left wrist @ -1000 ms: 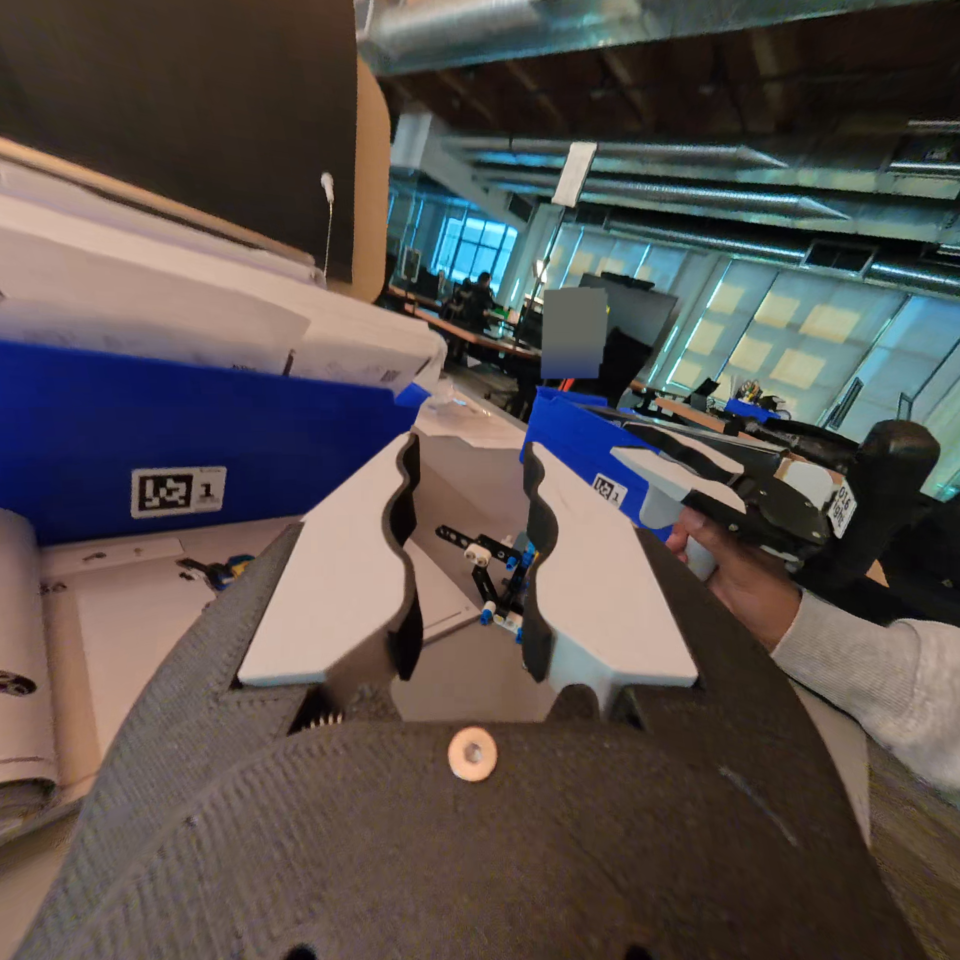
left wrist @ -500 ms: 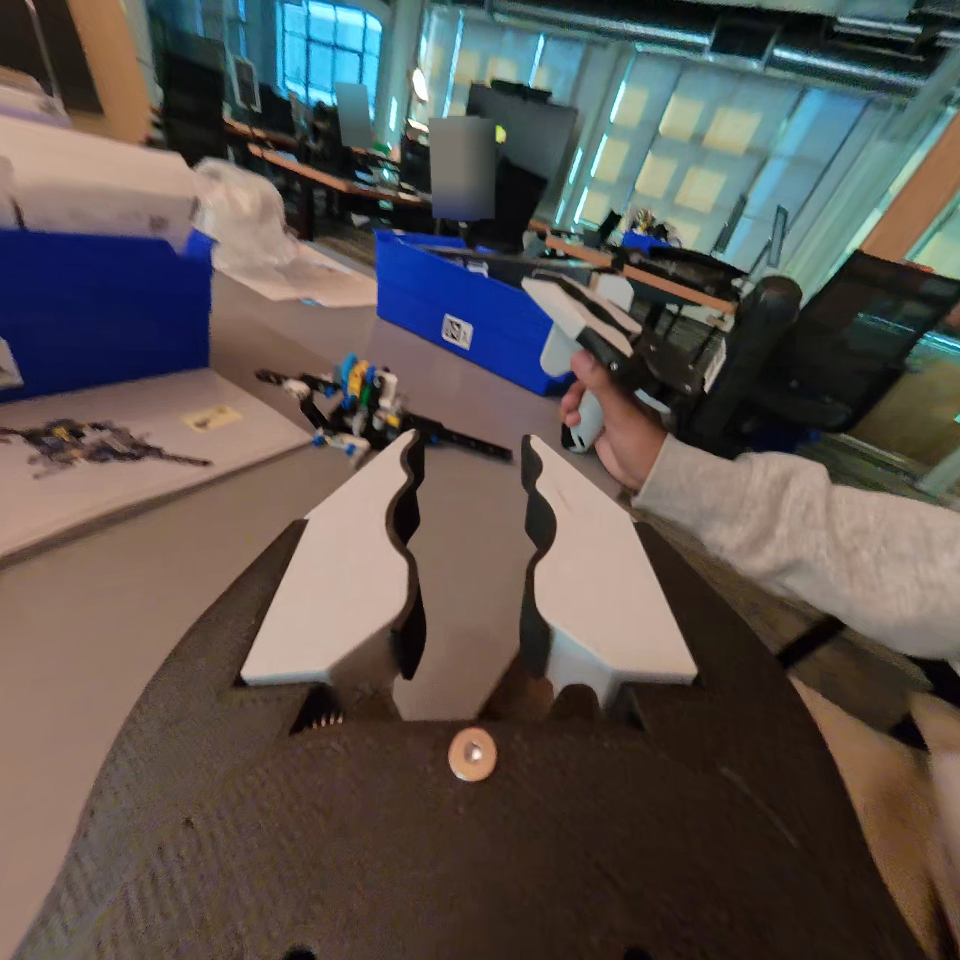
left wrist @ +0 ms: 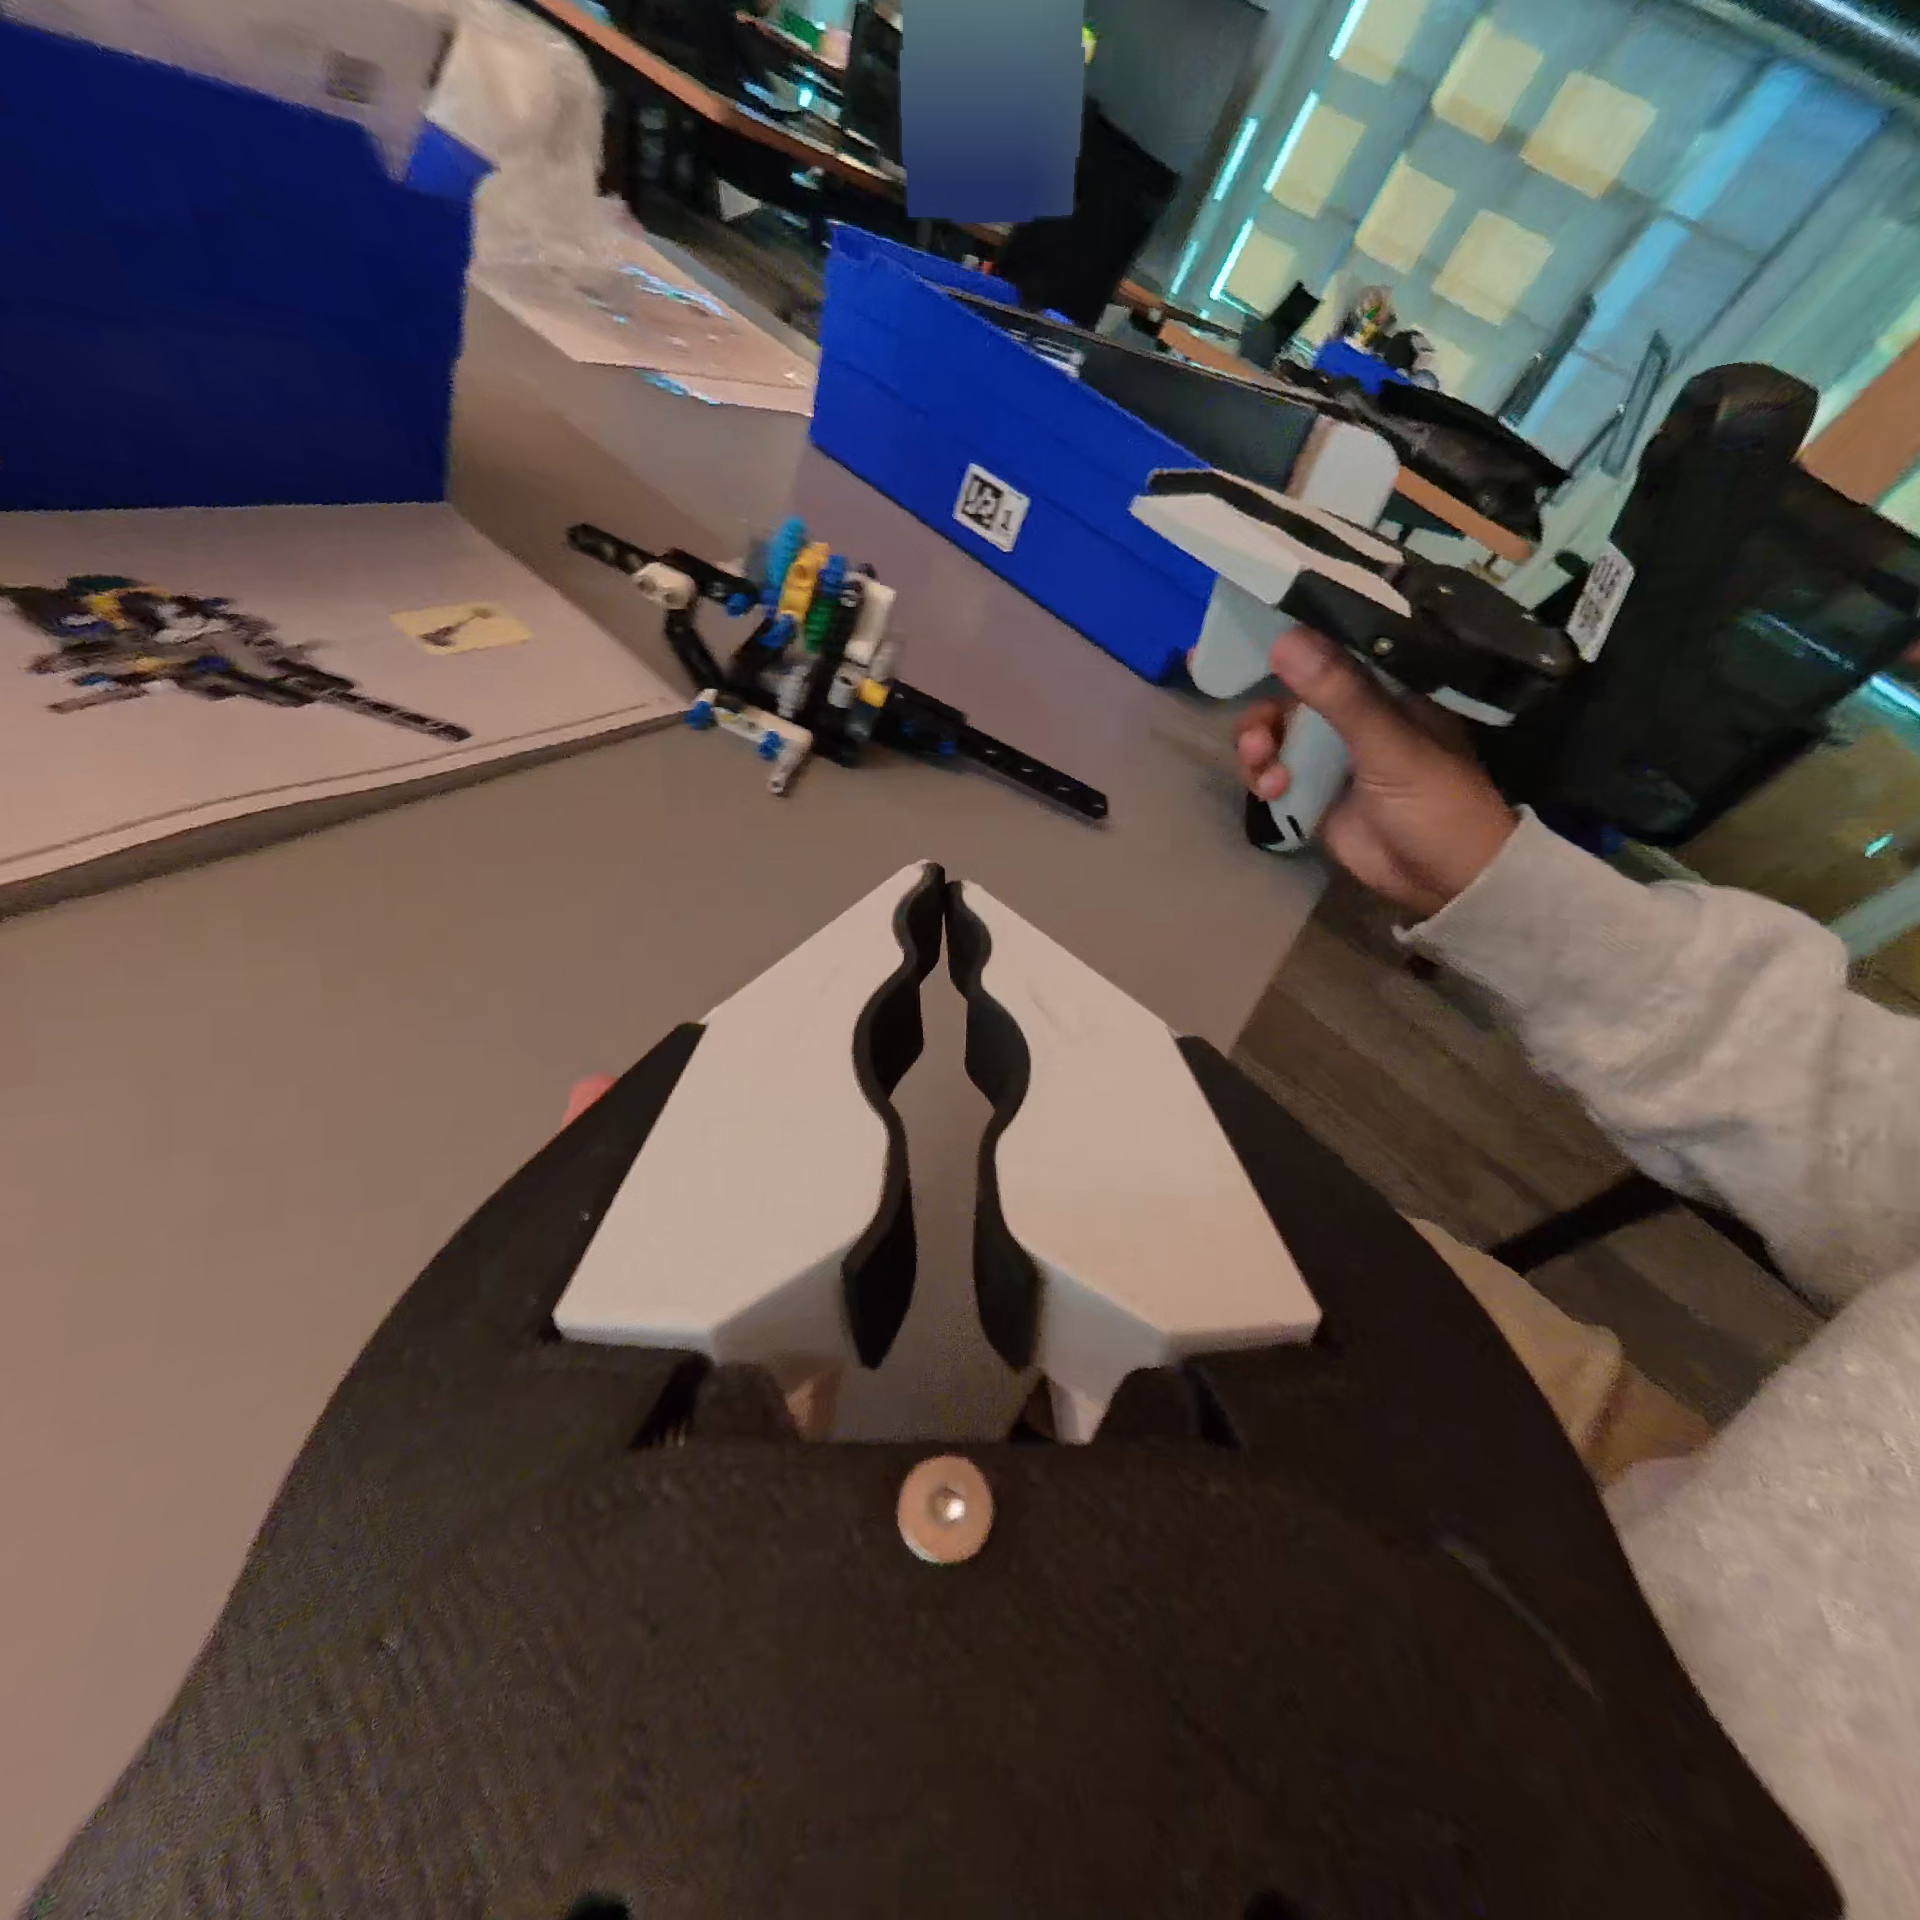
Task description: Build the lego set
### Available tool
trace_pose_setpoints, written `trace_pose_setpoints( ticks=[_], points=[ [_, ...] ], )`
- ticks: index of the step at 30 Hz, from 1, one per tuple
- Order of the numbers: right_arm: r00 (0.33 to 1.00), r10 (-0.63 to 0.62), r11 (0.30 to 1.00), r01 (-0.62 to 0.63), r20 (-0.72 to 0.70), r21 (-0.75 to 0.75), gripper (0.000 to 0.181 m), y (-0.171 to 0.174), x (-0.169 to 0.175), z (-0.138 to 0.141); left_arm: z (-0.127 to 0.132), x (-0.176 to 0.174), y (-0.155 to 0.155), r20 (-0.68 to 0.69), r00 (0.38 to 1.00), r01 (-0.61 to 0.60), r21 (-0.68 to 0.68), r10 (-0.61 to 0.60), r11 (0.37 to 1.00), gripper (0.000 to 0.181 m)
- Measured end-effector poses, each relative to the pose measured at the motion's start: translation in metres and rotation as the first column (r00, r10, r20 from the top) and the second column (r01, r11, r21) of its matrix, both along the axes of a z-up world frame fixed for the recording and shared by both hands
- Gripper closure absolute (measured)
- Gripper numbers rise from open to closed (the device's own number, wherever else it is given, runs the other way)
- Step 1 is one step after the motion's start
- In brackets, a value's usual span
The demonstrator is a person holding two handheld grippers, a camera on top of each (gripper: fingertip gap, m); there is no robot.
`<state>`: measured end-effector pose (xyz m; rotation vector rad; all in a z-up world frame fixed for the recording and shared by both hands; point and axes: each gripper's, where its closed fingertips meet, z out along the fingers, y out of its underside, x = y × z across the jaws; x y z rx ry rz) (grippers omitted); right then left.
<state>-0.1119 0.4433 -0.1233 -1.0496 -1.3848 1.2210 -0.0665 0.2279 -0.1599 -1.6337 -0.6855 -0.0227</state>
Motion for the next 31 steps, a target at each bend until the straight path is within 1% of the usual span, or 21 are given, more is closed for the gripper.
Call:
trace_pose_setpoints(
  ticks=[2, 4, 5, 6, 7, 8, 9, 11, 15, 20, 22, 26, 31],
  points=[
    [0.993, 0.003, 0.999, 0.003, 0.117, -0.052, 0.146, 0.005, -0.012, -0.013, -0.004, -0.010, 0.003, 0.079, 0.997, 0.001, 0.032, -0.004, 0.999, 0.181],
    [0.959, 0.066, 0.992, -0.032, 0.274, -0.125, 0.135, 0.004, -0.024, -0.034, 0.001, -0.023, 0.008, 0.137, 0.990, 0.006, 0.077, -0.017, 0.997, 0.181],
    [0.927, 0.128, 0.983, -0.072, 0.351, -0.168, 0.141, -0.001, -0.028, -0.045, 0.002, -0.032, 0.010, 0.147, 0.989, -0.010, 0.079, -0.002, 0.997, 0.181],
    [0.892, 0.219, 0.966, -0.142, 0.395, -0.216, 0.166, -0.011, -0.030, -0.052, 0.000, -0.043, 0.011, 0.148, 0.989, -0.033, 0.067, 0.023, 0.997, 0.181],
    [0.873, 0.290, 0.947, -0.202, 0.391, -0.251, 0.181, -0.019, -0.030, -0.051, -0.001, -0.051, 0.013, 0.150, 0.988, -0.041, 0.063, 0.031, 0.997, 0.181],
    [0.886, 0.294, 0.943, -0.208, 0.359, -0.260, 0.181, -0.019, -0.033, -0.045, -0.001, -0.056, 0.016, 0.148, 0.988, -0.042, 0.065, 0.032, 0.997, 0.181],
    [0.911, 0.264, 0.948, -0.184, 0.317, -0.261, 0.180, -0.013, -0.037, -0.039, -0.001, -0.060, 0.019, 0.151, 0.988, -0.045, 0.067, 0.034, 0.997, 0.181],
    [0.938, 0.222, 0.950, -0.147, 0.267, -0.275, 0.164, -0.004, -0.039, -0.031, -0.001, -0.063, 0.022, 0.170, 0.985, -0.047, 0.084, 0.033, 0.995, 0.181],
    [0.926, 0.251, 0.937, -0.158, 0.282, -0.313, 0.155, -0.005, -0.038, -0.033, 0.003, -0.068, 0.016, 0.185, 0.981, -0.084, 0.133, 0.058, 0.988, 0.181],
    [0.910, 0.275, 0.940, -0.187, 0.310, -0.286, 0.148, -0.012, -0.033, -0.037, 0.014, -0.068, 0.005, 0.119, 0.986, -0.138, 0.183, 0.117, 0.973, 0.181],
    [0.908, 0.254, 0.949, -0.168, 0.333, -0.265, 0.145, -0.011, -0.031, -0.041, 0.017, -0.064, 0.005, 0.085, 0.988, -0.139, 0.175, 0.125, 0.975, 0.181],
    [0.913, 0.221, 0.962, -0.147, 0.343, -0.229, 0.144, -0.011, -0.028, -0.043, 0.021, -0.057, 0.005, 0.022, 0.990, -0.141, 0.159, 0.140, 0.977, 0.181],
    [0.897, 0.236, 0.964, -0.168, 0.373, -0.207, 0.142, -0.012, -0.029, -0.048, 0.019, -0.058, 0.006, 0.034, 0.989, -0.145, 0.153, 0.141, 0.978, 0.181]
  ],
)
